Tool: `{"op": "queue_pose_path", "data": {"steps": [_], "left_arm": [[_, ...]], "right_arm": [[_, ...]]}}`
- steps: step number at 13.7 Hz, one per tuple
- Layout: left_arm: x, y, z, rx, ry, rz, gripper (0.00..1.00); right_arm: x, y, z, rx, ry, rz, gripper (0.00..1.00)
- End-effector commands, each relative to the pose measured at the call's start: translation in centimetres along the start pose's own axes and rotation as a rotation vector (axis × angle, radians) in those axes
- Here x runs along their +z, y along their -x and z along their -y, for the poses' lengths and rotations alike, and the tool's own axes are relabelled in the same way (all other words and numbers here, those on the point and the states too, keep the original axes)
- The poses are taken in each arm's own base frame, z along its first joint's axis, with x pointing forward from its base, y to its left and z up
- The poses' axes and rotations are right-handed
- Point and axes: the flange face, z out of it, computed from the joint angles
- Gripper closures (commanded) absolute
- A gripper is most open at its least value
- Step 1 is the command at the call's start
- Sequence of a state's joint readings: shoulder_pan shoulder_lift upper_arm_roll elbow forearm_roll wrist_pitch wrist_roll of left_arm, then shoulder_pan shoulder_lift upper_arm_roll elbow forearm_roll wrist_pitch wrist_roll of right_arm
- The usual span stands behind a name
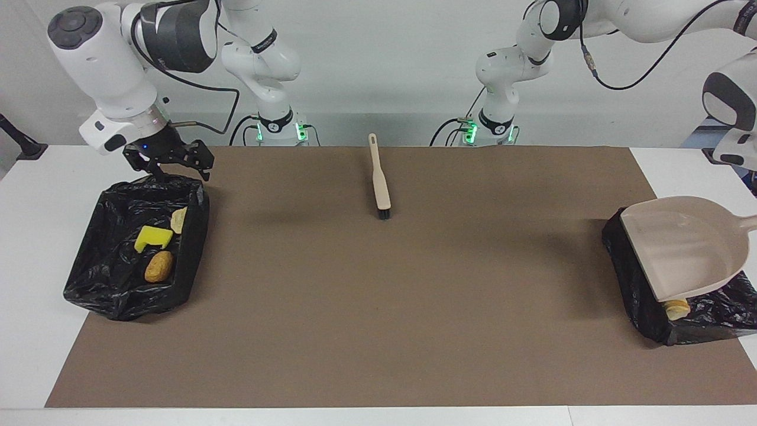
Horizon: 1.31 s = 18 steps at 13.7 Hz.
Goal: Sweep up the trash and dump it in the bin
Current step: 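Bring the empty dustpan with the left gripper back to the table center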
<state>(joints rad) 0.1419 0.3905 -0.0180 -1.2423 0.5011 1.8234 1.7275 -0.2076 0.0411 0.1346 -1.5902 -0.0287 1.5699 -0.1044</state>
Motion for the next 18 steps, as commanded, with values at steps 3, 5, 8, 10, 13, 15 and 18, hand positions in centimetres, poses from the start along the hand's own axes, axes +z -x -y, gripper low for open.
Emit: {"op": "queue_pose_path", "data": {"steps": [3,5,8,10,13,15,18], "left_arm": [[0.5,-13.4,0.8,-0.224,0.099,-0.091,1.0],[0.7,-18.1,0.6,-0.385,0.156,-0.177,1.0],[0.0,-26.8,-0.2,-0.654,0.225,-0.197,1.0],[-1.8,-32.5,-1.0,-0.809,0.272,-0.227,1.0],[-4.3,-39.2,-2.6,-0.955,0.325,-0.26,1.0],[-5.4,-43.3,-3.5,-1.09,0.387,-0.268,1.0],[-7.9,-49.1,-5.0,-1.272,0.47,-0.292,1.0]], "right_arm": [[-3.1,1.9,0.2,0.018,0.019,-0.004,0.0],[-4.3,2.3,0.6,0.012,0.013,-0.003,0.0],[-7.8,3.1,0.7,0.014,0.015,-0.022,0.0],[-7.3,3.3,0.0,0.029,0.002,-0.044,0.0],[-6.0,3.5,0.2,0.037,-0.002,-0.058,0.0],[-5.9,3.5,0.4,0.067,-0.006,-0.055,0.0],[-6.0,3.6,0.5,0.067,-0.026,-0.054,0.0]]}}
